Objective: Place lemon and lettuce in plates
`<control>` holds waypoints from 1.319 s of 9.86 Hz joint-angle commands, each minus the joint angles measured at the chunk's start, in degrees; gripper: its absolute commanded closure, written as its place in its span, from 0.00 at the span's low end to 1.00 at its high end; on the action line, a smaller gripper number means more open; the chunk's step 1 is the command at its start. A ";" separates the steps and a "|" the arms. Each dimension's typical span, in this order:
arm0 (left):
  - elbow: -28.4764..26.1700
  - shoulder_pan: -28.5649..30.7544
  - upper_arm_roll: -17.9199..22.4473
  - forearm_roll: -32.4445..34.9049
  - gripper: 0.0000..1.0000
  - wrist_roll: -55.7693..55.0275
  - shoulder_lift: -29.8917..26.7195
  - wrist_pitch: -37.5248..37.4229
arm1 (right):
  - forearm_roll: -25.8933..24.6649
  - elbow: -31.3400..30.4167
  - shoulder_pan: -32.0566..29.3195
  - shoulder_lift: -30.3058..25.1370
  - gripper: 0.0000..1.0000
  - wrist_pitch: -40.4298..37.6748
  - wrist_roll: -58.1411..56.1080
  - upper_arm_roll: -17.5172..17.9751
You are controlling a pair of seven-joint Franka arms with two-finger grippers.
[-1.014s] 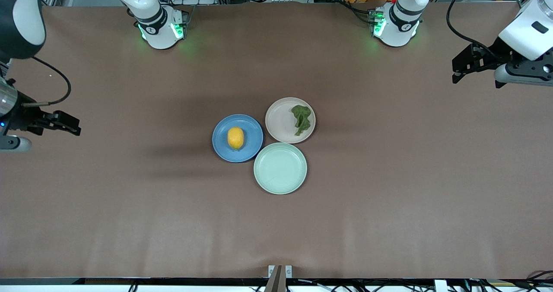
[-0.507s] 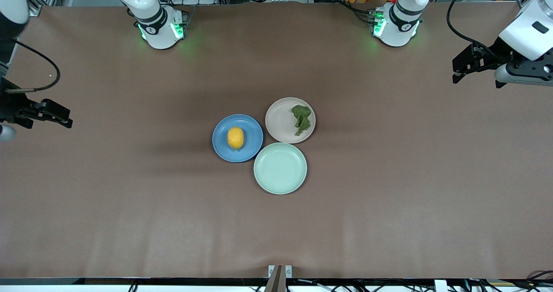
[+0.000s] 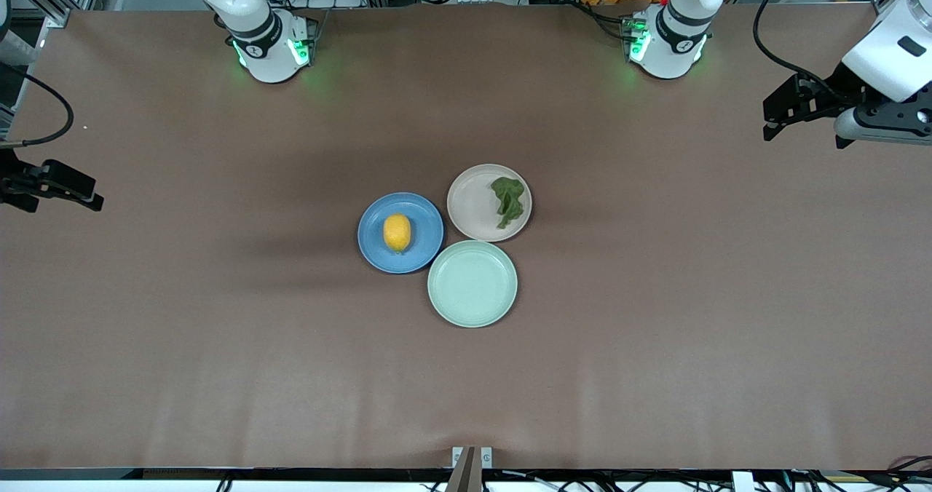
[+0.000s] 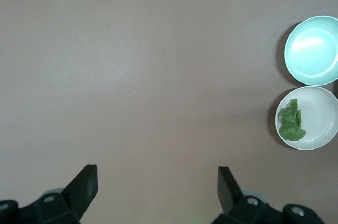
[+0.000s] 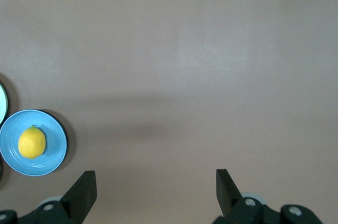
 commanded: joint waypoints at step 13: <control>0.63 0.53 0.25 -1.26 0.00 -0.76 -0.39 -1.77 | 0.42 -1.09 3.05 -1.03 0.00 1.17 -1.22 -2.57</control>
